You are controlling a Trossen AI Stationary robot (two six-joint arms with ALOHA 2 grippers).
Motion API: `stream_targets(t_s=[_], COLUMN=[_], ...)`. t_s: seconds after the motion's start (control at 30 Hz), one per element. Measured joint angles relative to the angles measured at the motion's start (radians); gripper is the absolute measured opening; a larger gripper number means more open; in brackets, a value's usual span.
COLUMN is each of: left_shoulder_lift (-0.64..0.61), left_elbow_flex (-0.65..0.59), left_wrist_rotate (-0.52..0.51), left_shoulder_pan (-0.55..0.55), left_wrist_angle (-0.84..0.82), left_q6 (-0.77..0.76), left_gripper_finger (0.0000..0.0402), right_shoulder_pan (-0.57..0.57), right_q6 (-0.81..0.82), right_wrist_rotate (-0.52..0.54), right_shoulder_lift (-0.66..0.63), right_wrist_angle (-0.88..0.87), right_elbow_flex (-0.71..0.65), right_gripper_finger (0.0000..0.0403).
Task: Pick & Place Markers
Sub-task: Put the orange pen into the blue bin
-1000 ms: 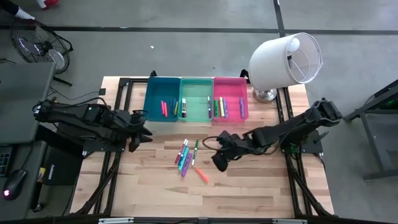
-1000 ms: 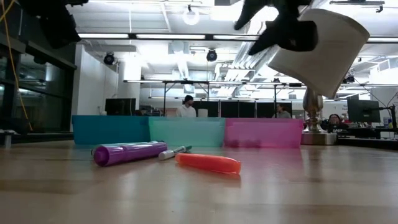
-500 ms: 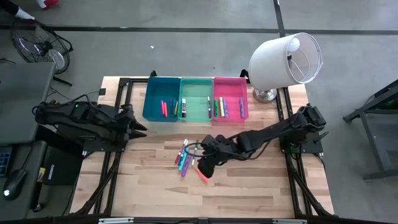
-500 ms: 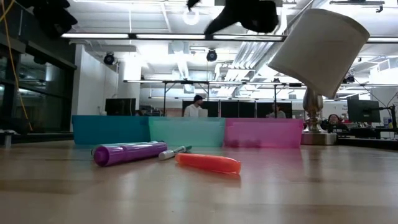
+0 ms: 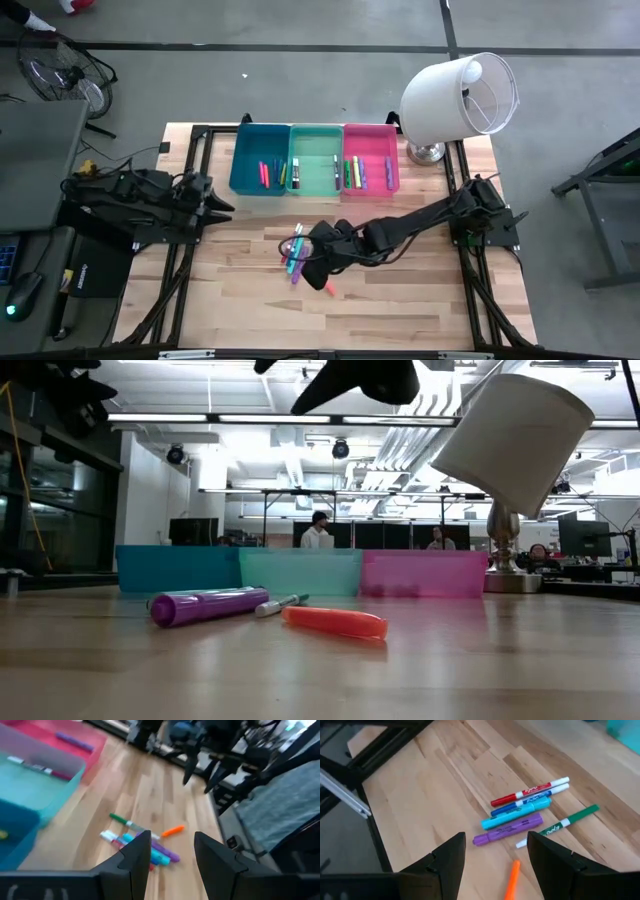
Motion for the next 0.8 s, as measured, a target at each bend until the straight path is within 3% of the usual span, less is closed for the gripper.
stream_targets(t_s=[0.37, 0.57, 0.8], left_shoulder_lift=[-0.154, -0.21, -0.208], left_elbow_flex=[-0.023, -0.019, -0.015], left_wrist_rotate=[0.067, 0.071, 0.115], left_shoulder_pan=[0.001, 0.001, 0.0], left_wrist_angle=[-0.003, -0.056, -0.065], left_q6=[0.029, 0.03, 0.047], left_gripper_finger=[0.015, 0.015, 0.0149], right_shoulder_pan=[-0.027, -0.04, -0.053], right_q6=[0.0, -0.046, -0.069], right_wrist_rotate=[0.047, 0.06, 0.015], right_shoulder_lift=[0.005, 0.073, 0.204], right_wrist_angle=[0.099, 0.221, 0.215], right_elbow_flex=[0.042, 0.07, 0.193], right_gripper_finger=[0.0201, 0.0201, 0.0201])
